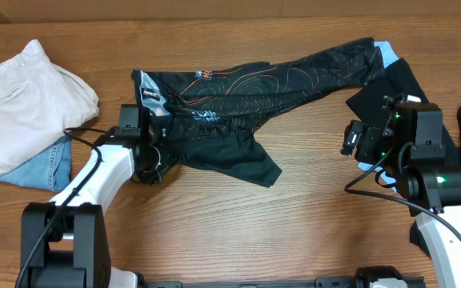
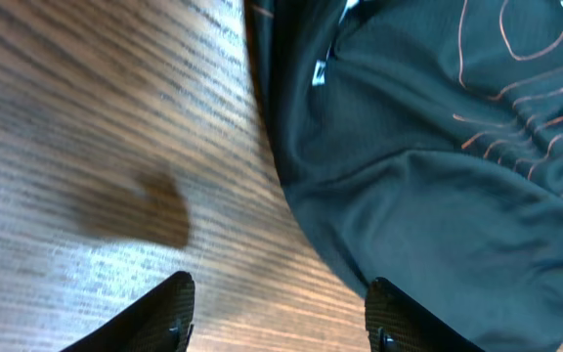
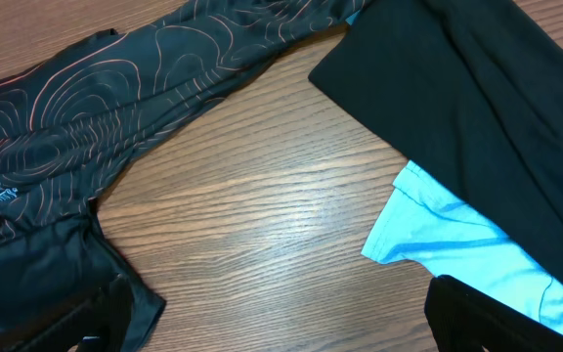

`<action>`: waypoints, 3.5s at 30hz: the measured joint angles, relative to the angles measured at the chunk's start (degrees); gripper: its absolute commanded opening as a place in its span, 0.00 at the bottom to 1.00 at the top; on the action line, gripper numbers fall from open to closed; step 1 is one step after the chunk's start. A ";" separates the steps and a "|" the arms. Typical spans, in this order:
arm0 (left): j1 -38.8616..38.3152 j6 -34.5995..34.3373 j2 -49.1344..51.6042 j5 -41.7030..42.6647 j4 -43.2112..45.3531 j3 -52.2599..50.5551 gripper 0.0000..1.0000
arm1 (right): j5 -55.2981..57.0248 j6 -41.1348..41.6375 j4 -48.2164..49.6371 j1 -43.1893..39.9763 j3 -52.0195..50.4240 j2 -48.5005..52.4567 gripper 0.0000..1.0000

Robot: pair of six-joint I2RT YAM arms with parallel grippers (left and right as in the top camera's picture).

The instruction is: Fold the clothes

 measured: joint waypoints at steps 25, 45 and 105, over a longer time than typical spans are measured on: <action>-3.74 -1.66 6.47 1.66 5.35 2.14 0.41 | 0.02 0.00 -0.20 0.00 0.00 0.00 1.00; -4.39 -1.49 6.69 -0.70 2.34 2.56 0.27 | 0.02 0.00 -0.44 0.00 0.00 0.00 1.00; 19.69 12.59 -25.46 -22.27 -23.39 6.62 0.04 | -9.22 -0.02 20.31 0.00 -0.20 30.45 0.96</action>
